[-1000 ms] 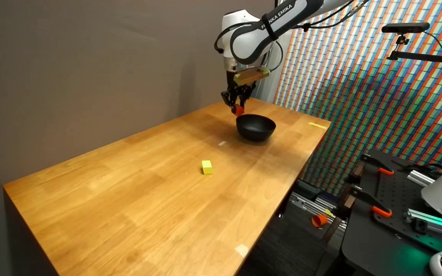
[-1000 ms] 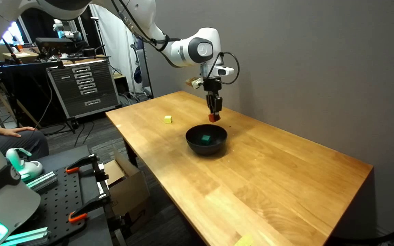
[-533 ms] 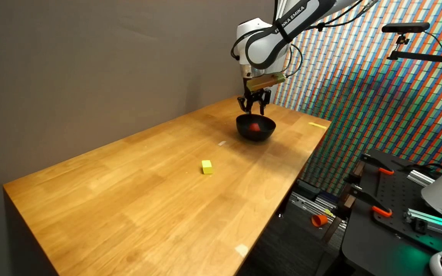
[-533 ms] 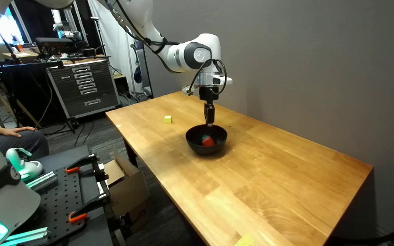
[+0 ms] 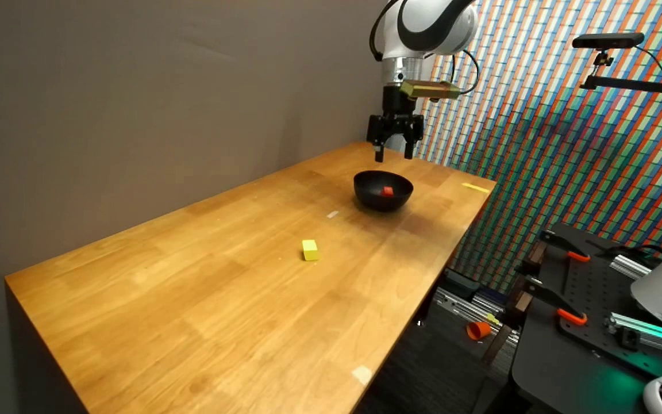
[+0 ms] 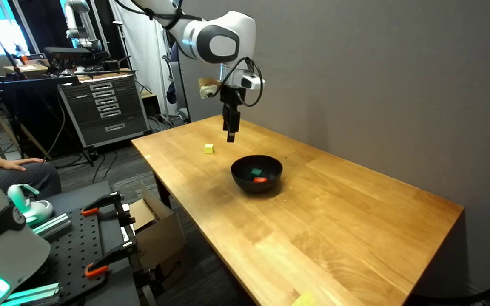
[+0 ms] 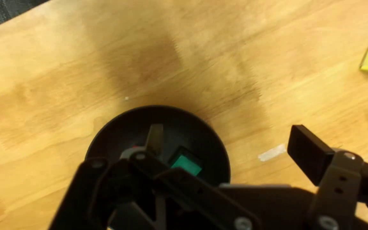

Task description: Put the green and orange blocks in the black bowl

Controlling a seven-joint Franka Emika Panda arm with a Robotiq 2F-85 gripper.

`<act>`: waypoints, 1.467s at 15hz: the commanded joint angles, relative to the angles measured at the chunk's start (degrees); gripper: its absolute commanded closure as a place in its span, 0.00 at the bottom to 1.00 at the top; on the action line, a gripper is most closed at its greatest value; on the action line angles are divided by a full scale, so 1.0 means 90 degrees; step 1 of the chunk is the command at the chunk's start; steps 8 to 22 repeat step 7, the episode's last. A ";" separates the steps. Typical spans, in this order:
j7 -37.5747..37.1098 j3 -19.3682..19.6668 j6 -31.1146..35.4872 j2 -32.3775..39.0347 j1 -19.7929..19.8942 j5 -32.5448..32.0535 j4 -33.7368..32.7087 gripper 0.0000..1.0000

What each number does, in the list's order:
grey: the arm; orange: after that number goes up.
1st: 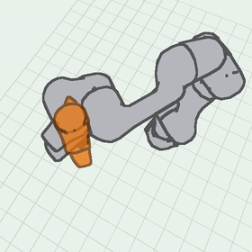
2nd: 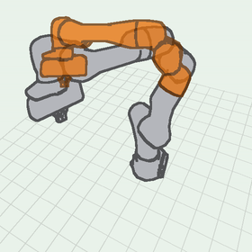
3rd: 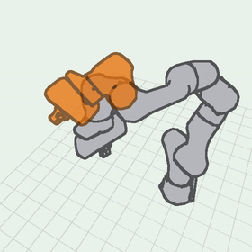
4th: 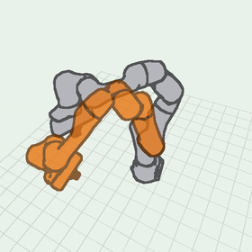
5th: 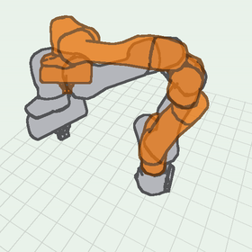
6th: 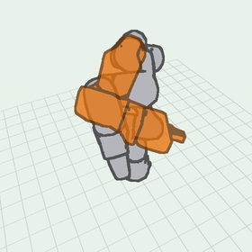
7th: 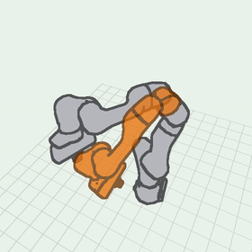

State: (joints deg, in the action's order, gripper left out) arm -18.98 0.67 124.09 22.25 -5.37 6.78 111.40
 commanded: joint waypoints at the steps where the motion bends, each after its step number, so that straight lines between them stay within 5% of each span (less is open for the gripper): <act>1: 0.0990 -0.0266 0.0297 -0.1601 0.0324 0.0687 0.1559 0.00; 3: 0.1258 -0.0209 0.0257 -0.2312 0.0420 0.1079 0.2118 0.00; 4: 0.0854 -0.0189 0.0006 -0.1384 0.0254 0.0682 0.1247 0.00; 7: 0.1052 -0.0172 0.0013 -0.2115 0.0376 0.0876 0.1861 0.00; 22: 0.1052 -0.0172 0.0013 -0.2115 0.0376 0.0876 0.1861 0.00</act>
